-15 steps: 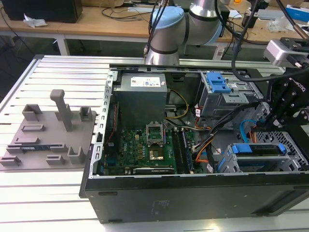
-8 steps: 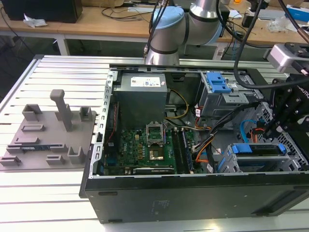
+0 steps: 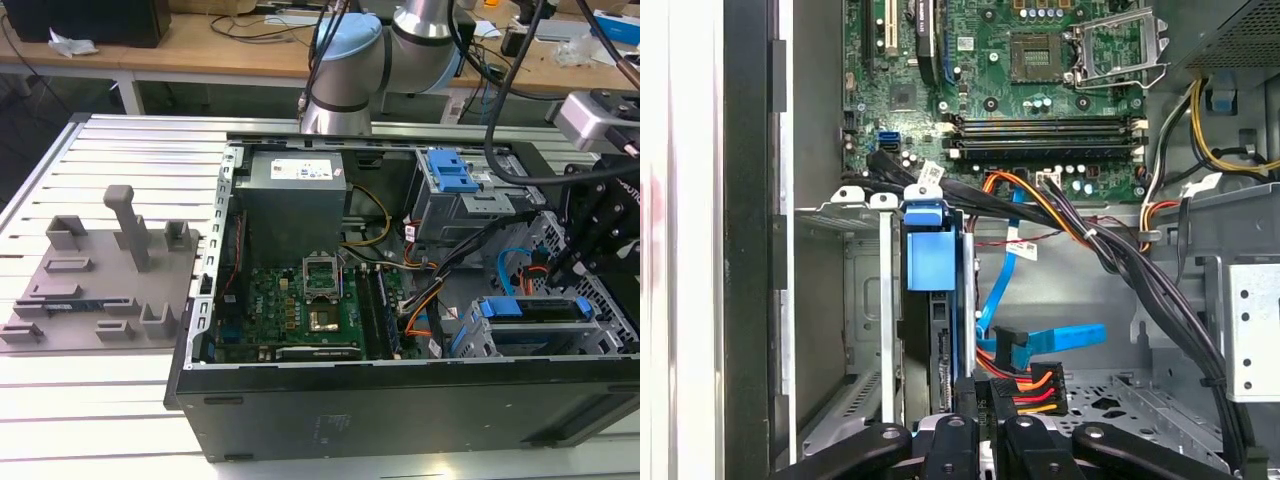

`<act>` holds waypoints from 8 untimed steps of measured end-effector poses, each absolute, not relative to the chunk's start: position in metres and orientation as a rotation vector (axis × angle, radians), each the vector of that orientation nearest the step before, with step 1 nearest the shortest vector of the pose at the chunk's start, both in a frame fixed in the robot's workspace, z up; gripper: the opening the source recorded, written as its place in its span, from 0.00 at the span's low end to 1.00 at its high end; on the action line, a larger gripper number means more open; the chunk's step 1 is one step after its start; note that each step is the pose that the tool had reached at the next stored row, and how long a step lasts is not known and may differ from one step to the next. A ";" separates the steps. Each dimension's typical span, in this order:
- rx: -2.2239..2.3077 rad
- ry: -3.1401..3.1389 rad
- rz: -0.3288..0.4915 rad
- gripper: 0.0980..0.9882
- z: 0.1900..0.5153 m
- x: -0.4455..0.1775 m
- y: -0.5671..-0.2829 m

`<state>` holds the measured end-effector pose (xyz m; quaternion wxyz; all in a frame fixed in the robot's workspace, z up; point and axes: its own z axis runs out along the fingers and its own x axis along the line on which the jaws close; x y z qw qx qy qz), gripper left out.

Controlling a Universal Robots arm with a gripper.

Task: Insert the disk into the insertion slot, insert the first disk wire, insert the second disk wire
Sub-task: 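Insert the first disk wire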

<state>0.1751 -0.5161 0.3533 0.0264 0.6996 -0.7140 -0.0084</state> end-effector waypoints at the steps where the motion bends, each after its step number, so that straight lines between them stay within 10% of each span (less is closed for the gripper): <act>1: 2.162 -2.206 -0.024 0.08 0.353 0.175 -0.516; 8: 2.161 -2.207 0.003 0.08 0.353 0.173 -0.515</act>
